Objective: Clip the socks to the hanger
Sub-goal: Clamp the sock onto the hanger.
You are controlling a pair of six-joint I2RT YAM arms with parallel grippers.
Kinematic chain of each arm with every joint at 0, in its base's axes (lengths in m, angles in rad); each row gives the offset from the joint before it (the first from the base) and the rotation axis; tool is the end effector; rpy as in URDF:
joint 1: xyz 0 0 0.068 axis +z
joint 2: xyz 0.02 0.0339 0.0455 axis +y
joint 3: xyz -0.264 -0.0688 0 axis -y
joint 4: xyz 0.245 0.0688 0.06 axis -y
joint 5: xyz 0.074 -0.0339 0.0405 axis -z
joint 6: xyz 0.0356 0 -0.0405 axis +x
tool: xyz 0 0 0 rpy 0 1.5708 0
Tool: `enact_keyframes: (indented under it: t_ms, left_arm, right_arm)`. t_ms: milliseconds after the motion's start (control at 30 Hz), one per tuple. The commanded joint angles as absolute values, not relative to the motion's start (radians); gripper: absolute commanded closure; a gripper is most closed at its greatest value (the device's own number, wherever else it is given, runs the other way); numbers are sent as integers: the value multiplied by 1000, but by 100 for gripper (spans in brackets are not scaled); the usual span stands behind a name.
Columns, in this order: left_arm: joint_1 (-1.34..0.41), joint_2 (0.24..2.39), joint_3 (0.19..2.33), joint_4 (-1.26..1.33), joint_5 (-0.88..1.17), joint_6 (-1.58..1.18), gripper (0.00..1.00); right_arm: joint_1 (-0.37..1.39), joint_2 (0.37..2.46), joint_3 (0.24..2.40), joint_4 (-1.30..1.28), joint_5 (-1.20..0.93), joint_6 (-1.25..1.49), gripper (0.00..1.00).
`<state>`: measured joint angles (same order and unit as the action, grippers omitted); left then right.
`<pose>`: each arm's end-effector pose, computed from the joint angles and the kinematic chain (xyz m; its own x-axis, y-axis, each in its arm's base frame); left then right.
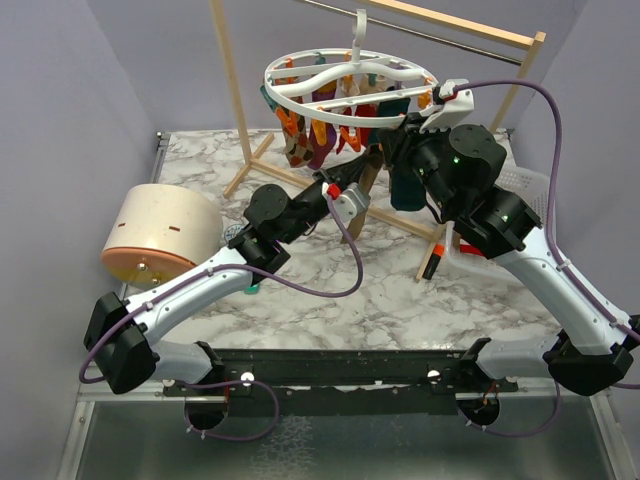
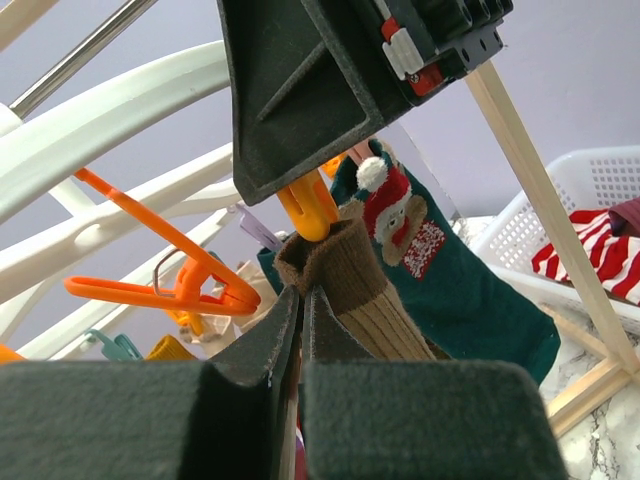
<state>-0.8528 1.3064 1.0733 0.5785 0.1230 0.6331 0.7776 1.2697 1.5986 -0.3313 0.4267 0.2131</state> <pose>0.1981 -0.2334 0.4071 0.6667 0.1293 -0.7340 0.5320 0.6071 0.5902 0.1960 0.1723 0.5013 -0.0744 0.1970 -0.9776 -0.3356 0.9182 0.2105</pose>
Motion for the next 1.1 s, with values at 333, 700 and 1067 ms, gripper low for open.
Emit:
enact_keyframes:
  t_ms: [333,700,1067]
  left_arm:
    - [-856,1263,1133,578,133,619,100]
    - [-856,1264,1127,580,138,614,100]
    - [-856,1146,997,573,74,577,2]
  right_arm:
    - [782,1262,1578,-337,396,230,95]
    - [781,1226,1585,-355,359,274,62]
    - [782,1096,1554,-424,333,308,18]
